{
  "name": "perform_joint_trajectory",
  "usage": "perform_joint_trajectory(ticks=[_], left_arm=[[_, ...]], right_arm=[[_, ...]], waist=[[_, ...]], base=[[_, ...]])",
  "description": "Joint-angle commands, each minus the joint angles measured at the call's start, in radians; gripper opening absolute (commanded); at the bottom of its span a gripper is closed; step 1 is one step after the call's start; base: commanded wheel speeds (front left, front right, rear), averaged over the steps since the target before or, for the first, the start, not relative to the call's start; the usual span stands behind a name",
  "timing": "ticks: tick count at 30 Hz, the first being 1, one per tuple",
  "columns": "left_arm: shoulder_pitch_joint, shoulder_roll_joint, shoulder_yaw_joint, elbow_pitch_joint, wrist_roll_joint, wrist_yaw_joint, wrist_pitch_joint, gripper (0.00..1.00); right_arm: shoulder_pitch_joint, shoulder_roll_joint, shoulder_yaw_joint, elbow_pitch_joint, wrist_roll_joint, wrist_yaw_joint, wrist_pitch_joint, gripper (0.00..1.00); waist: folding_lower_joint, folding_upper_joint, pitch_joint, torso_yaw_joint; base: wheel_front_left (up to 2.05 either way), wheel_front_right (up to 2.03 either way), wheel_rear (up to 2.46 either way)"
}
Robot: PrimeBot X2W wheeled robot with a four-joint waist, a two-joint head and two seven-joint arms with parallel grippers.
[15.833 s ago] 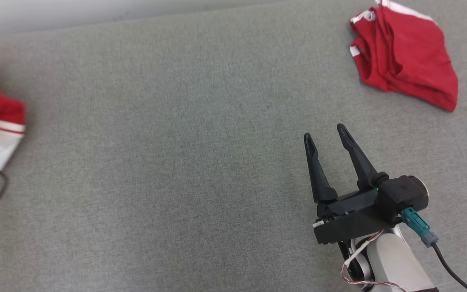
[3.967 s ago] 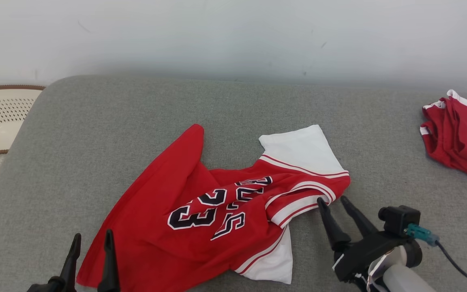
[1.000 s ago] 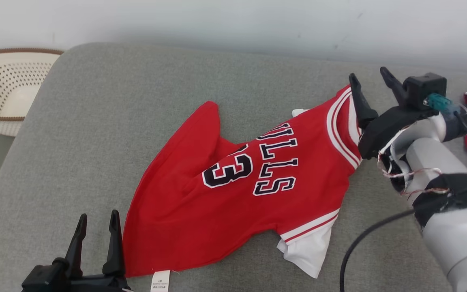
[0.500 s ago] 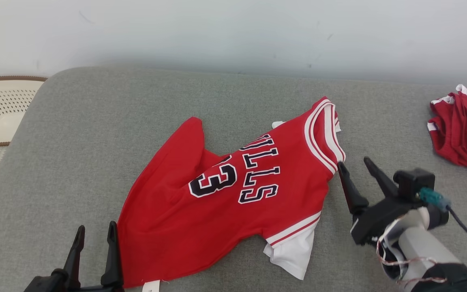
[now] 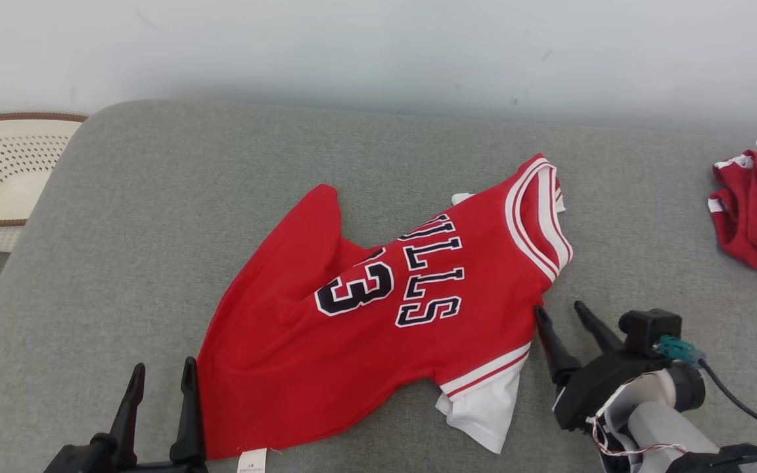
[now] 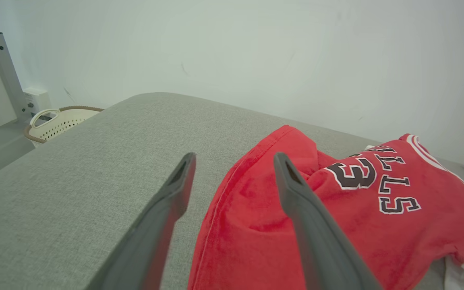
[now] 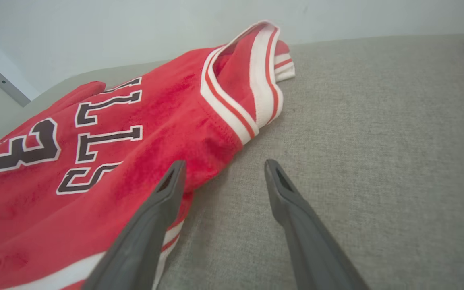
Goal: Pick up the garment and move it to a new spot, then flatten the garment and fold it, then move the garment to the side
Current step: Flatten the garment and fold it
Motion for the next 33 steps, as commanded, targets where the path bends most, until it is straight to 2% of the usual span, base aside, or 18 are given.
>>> perform_joint_trajectory(ticks=[1, 7, 9, 10, 11, 15, 19, 22, 25, 30, 33], left_arm=[[-0.003, 0.001, 0.000, 0.003, 0.000, -0.003, -0.003, 1.00], [0.001, 0.001, 0.002, 0.005, -0.003, 0.000, -0.003, 1.00], [-0.003, 0.001, -0.002, 0.007, -0.005, 0.001, -0.003, 1.00], [-0.004, 0.001, -0.003, 0.008, -0.004, 0.000, -0.003, 1.00], [-0.005, 0.001, -0.003, 0.008, -0.004, 0.000, -0.003, 1.00], [0.000, 0.001, 0.004, 0.009, 0.001, 0.001, -0.003, 1.00], [0.011, 0.001, 0.012, 0.010, 0.003, 0.000, -0.003, 1.00], [0.024, 0.001, 0.006, 0.008, -0.005, 0.006, -0.003, 1.00], [0.025, 0.001, 0.006, 0.007, -0.008, 0.008, -0.003, 1.00], [0.026, 0.001, -0.004, 0.005, -0.013, 0.016, -0.003, 1.00], [0.014, 0.001, -0.010, 0.011, -0.012, 0.008, -0.003, 1.00]], right_arm=[[0.001, 0.005, 0.011, 0.008, 0.009, 0.000, -0.001, 1.00], [0.030, 0.045, 0.055, 0.037, 0.090, 0.000, -0.005, 1.00], [0.023, 0.054, 0.068, 0.047, 0.118, 0.000, -0.009, 0.40], [0.018, 0.054, 0.071, 0.049, 0.120, 0.000, -0.011, 0.04], [0.012, 0.058, 0.075, 0.049, 0.120, 0.000, -0.013, 0.00], [0.001, 0.047, 0.078, 0.039, 0.091, 0.000, -0.020, 0.00], [0.021, 0.026, 0.025, -0.026, 0.017, 0.000, -0.019, 0.00], [0.084, 0.007, -0.045, -0.110, -0.090, 0.000, -0.020, 0.00], [0.116, -0.001, -0.068, -0.144, -0.159, 0.000, 0.003, 0.00], [0.152, 0.044, -0.086, -0.239, -0.289, 0.000, 0.089, 0.00], [0.136, 0.080, -0.052, -0.264, -0.338, 0.000, 0.129, 0.00]], waist=[[0.0001, 0.0000, 0.000, 0.011], [0.0001, 0.0000, -0.003, 0.030], [0.0001, 0.0000, -0.002, 0.034], [0.0001, 0.0000, -0.002, 0.035], [0.0001, 0.0000, -0.002, 0.036], [0.0001, 0.0000, -0.006, 0.031], [0.0001, 0.0000, -0.016, 0.018], [0.0001, 0.0000, -0.026, 0.003], [0.0001, 0.0000, -0.029, -0.003], [0.0001, 0.0000, -0.032, -0.007], [0.0001, 0.0000, -0.028, 0.004]], base=[[0.00, 0.00, 0.00], [0.00, 0.00, 0.00], [0.00, 0.00, 0.00], [0.00, 0.00, 0.00], [0.00, 0.00, 0.00], [0.00, 0.00, 0.00], [0.00, 0.00, 0.00], [0.00, 0.00, 0.00], [0.00, 0.00, 0.00], [0.00, 0.00, 0.00], [0.00, 0.00, 0.00]])
